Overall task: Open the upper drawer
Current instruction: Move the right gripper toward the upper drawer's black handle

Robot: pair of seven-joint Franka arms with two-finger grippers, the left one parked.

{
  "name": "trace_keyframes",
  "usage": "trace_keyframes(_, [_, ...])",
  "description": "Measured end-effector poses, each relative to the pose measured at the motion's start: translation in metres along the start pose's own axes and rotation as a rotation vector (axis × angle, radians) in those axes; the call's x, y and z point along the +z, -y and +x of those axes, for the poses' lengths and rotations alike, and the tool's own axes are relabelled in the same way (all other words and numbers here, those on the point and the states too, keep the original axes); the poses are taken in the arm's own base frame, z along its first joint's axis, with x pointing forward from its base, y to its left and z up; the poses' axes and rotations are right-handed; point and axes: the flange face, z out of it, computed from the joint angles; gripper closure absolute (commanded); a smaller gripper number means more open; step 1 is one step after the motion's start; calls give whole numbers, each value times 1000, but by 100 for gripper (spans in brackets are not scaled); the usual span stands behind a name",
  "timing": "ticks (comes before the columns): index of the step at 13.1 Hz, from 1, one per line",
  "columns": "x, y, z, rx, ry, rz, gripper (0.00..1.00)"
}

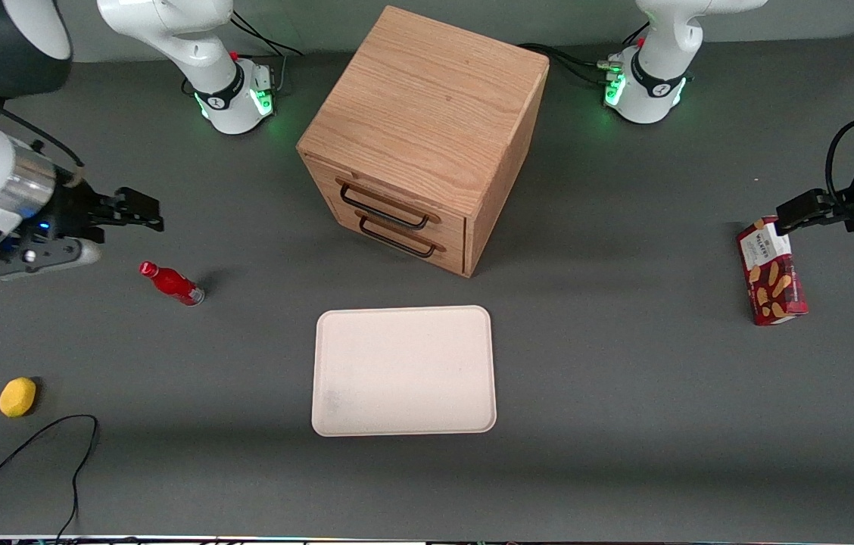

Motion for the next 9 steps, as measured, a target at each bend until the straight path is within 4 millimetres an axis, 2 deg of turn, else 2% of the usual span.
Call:
trace_keyframes(2, [8, 32, 5, -96, 14, -5, 0])
trace_keyframes(6, [25, 103, 3, -390, 42, -17, 0])
trace_keyframes(9, [42, 131, 6, -559, 66, 110, 0])
